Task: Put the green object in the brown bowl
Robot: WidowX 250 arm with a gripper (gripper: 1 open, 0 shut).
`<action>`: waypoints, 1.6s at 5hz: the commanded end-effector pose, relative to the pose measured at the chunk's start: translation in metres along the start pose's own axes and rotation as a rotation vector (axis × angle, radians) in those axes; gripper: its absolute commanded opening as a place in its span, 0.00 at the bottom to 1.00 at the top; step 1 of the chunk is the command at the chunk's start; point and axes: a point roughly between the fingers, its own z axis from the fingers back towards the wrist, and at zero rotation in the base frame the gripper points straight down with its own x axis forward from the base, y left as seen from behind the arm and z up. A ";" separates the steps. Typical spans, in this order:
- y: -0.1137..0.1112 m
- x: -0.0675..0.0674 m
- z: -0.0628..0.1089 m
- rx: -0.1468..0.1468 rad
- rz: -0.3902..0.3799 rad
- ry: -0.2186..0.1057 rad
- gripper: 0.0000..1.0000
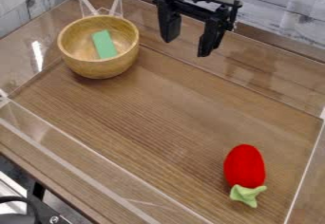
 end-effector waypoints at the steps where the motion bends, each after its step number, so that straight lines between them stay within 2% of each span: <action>1: -0.007 -0.006 -0.011 -0.005 -0.078 0.029 1.00; 2: -0.031 -0.019 -0.020 -0.006 -0.278 0.041 1.00; 4: -0.092 -0.047 -0.034 -0.002 -0.780 0.031 1.00; 5: -0.116 -0.056 -0.044 -0.002 -1.024 0.018 1.00; 6: -0.122 -0.061 -0.057 -0.002 -1.209 0.005 1.00; 8: -0.118 -0.065 -0.075 -0.016 -1.309 -0.015 1.00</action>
